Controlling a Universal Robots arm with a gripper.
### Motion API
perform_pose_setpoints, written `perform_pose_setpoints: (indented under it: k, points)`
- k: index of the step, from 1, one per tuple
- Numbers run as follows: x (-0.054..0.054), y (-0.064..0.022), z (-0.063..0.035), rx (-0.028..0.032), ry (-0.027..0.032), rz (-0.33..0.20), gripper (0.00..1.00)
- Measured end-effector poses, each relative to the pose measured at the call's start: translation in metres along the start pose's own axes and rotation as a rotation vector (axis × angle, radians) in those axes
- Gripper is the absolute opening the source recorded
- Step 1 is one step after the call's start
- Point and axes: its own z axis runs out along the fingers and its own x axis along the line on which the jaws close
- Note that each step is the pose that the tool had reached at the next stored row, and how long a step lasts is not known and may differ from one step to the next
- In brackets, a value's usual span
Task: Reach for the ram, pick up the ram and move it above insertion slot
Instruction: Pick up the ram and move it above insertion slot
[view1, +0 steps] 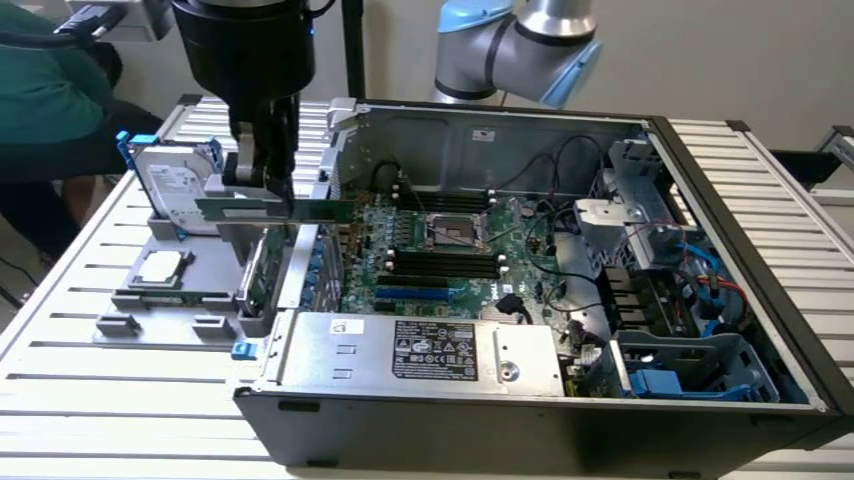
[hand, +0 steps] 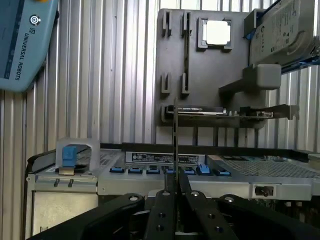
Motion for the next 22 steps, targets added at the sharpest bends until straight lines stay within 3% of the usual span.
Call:
perform_pose_setpoints:
  k: [22]
  points:
    - [0.000, -0.0999, -0.0074, -0.0001, -0.0027, 0.000, 0.14]
